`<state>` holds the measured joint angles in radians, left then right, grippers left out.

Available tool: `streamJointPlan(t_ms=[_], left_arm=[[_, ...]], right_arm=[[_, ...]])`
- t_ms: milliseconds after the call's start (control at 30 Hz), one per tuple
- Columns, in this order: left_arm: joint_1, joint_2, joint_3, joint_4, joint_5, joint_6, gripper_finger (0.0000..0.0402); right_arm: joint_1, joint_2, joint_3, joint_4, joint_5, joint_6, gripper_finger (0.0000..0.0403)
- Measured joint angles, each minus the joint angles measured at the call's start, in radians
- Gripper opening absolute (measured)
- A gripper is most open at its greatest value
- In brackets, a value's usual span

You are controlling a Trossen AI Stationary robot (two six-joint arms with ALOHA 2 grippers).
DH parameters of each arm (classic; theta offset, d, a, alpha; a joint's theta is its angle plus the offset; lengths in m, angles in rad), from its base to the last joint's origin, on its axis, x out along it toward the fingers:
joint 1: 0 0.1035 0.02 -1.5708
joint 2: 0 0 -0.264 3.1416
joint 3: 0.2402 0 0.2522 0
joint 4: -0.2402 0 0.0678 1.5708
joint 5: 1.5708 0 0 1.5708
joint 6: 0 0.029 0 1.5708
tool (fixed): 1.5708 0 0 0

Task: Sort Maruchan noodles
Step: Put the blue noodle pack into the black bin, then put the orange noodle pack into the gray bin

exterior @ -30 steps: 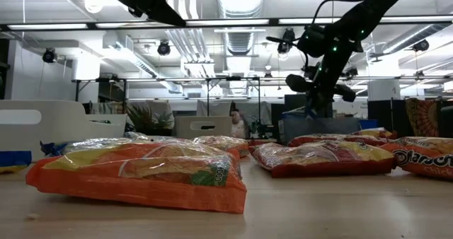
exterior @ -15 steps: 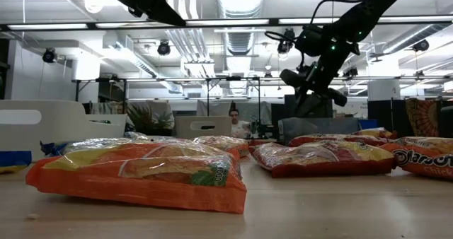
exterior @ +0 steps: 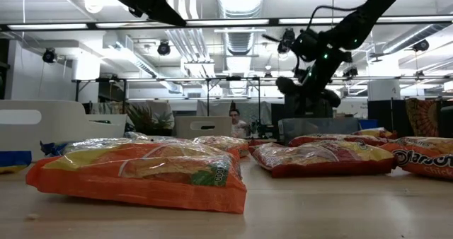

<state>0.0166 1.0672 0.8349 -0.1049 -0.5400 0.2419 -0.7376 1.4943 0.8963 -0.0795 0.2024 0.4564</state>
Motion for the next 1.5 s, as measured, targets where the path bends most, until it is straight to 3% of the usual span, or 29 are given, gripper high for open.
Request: streamJointPlan(t_ms=[267,533,833,1100,1500], left_arm=[[0.0,0.001,0.0,0.0,0.0,0.002,0.004],[0.0,0.001,0.0,0.0,0.0,0.002,0.004],[0.0,0.001,0.0,0.0,0.0,-0.001,0.004],[0.0,0.001,0.0,0.0,0.001,-0.043,0.004],[-0.001,0.057,-0.009,0.01,0.003,-0.316,0.004]], right_arm=[[0.006,0.159,0.0,0.006,-0.004,0.005,0.0009],[0.006,0.127,-0.001,-0.01,-0.026,0.005,0.0009],[0.024,-0.122,-0.001,-0.102,-0.123,-0.027,0.0009],[0.185,-0.396,-0.15,-0.089,-0.296,-0.182,0.0009],[0.52,-0.795,-0.61,0.382,-0.343,-0.285,0.0009]])
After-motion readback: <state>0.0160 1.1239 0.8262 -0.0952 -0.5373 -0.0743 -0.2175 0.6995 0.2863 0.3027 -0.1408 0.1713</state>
